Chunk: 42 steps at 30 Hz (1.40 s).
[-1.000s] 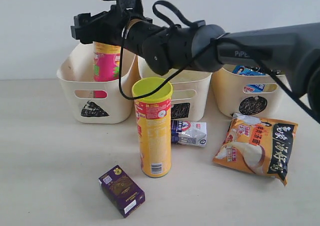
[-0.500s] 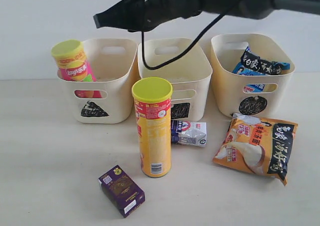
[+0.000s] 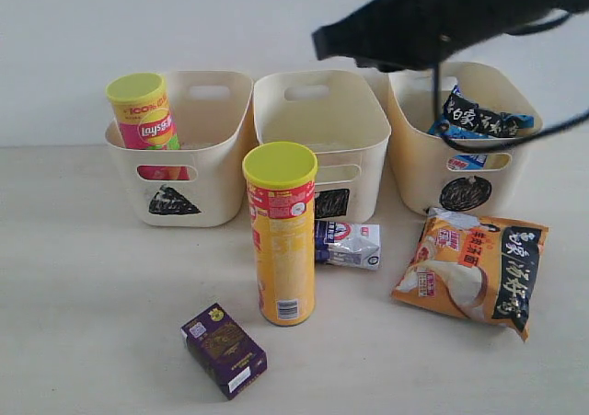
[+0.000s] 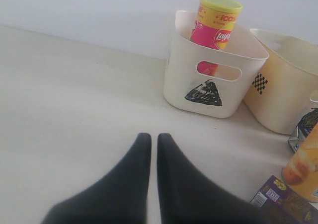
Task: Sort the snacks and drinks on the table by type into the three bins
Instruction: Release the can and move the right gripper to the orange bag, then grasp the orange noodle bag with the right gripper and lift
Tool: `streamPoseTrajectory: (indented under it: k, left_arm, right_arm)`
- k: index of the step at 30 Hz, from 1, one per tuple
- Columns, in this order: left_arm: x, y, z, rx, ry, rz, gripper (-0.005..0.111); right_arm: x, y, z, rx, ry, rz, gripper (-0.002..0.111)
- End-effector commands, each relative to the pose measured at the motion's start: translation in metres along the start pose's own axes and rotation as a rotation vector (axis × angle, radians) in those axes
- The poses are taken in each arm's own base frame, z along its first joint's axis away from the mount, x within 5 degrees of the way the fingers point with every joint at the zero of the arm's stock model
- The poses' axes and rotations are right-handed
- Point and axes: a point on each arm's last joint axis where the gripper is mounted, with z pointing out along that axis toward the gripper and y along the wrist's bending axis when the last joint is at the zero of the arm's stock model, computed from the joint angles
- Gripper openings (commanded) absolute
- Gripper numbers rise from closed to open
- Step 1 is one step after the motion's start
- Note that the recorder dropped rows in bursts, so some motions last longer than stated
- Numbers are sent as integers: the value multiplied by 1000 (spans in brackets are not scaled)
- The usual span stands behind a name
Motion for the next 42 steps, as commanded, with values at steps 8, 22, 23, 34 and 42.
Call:
streamPoseTrajectory:
  k: [8, 22, 23, 34, 42]
  left_arm:
    - [1, 0, 0, -1, 0, -1, 4]
    - [1, 0, 0, -1, 0, -1, 4]
    - [1, 0, 0, -1, 0, -1, 4]
    - [1, 0, 0, -1, 0, -1, 4]
    - [1, 0, 0, -1, 0, -1, 4]
  right_arm:
    - [101, -82, -37, 228, 280, 425, 0]
    - [167, -144, -5, -236, 480, 834, 0]
    - [168, -146, -5, -238, 479, 835, 0]
    - [199, -191, -8, -285, 430, 1008, 17]
    - [228, -220, -7, -205, 415, 1142, 73]
